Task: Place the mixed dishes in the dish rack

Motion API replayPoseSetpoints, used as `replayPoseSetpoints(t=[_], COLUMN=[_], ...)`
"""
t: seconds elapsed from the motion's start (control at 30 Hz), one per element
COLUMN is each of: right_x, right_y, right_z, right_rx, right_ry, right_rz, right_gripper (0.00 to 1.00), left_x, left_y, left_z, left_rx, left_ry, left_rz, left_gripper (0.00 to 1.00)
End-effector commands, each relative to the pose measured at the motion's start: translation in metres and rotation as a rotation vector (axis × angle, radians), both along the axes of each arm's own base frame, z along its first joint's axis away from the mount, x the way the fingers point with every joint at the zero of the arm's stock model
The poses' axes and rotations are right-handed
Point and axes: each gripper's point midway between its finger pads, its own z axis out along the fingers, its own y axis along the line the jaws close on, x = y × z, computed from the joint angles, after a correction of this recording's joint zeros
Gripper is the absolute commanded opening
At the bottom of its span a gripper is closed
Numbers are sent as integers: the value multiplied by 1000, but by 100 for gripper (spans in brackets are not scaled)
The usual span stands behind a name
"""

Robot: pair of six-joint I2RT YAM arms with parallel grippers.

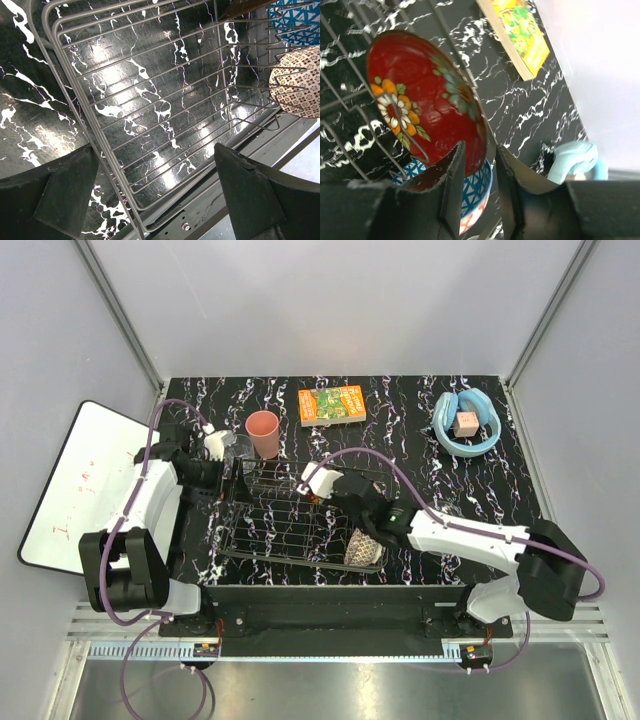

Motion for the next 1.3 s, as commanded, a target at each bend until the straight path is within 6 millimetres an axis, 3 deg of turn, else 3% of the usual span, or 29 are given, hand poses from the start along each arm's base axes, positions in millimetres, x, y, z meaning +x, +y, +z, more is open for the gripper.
replayPoseSetpoints(t=[0.0, 0.13, 0.23, 0.3, 0.33, 0.37, 0.4, 0.43, 0.53, 0.57, 0.73, 0.93, 1.1, 1.27], right_x=[2, -6, -12, -19, -23, -33, -30, -38, -47, -51, -63, -91, -99, -128], right_y=[-18, -41, -79, -112, -120, -137, -159, -165, -201, -207, -218, -221, -227, -237], right_z=[46, 63, 84, 80, 76, 72, 66, 56, 20, 8, -41, -75, -78, -98], right_rx=[235, 334, 479, 617, 673, 776, 829, 875, 1033, 1047, 1103, 1126, 1150, 1091], right_ry=[-51, -36, -30, 57, 108, 164, 179, 240, 365, 409, 612, 697, 675, 688], right_rz=[-159, -267, -467, -627, -665, -748, -840, -854, -1118, -1174, -1411, -1623, -1676, -1827], right_gripper=[40, 48, 55, 57, 59, 65, 67, 68, 69, 80, 81, 85, 91, 98], left_x=[8, 8, 7, 8, 8, 9, 9, 9, 9, 9, 7, 5, 8, 9], left_y=[0, 0, 0, 0, 0, 1, 0, 0, -1, -1, 1, 2, 0, -1], left_z=[15, 15, 15, 16, 16, 17, 17, 18, 20, 20, 22, 23, 26, 29], left_rx=[1, 4, 4, 5, 3, 4, 2, 0, -3, -2, 8, 18, 10, -3], left_ry=[-59, -59, -59, -63, -61, -65, -63, -62, -64, -66, -67, -76, -85, -86], left_rz=[-14, -15, -15, -16, -16, -15, -16, -16, -17, -18, -24, -36, -41, -41], left_gripper=[99, 99, 99, 99, 99, 99, 99, 99, 99, 99, 99, 99, 99, 99])
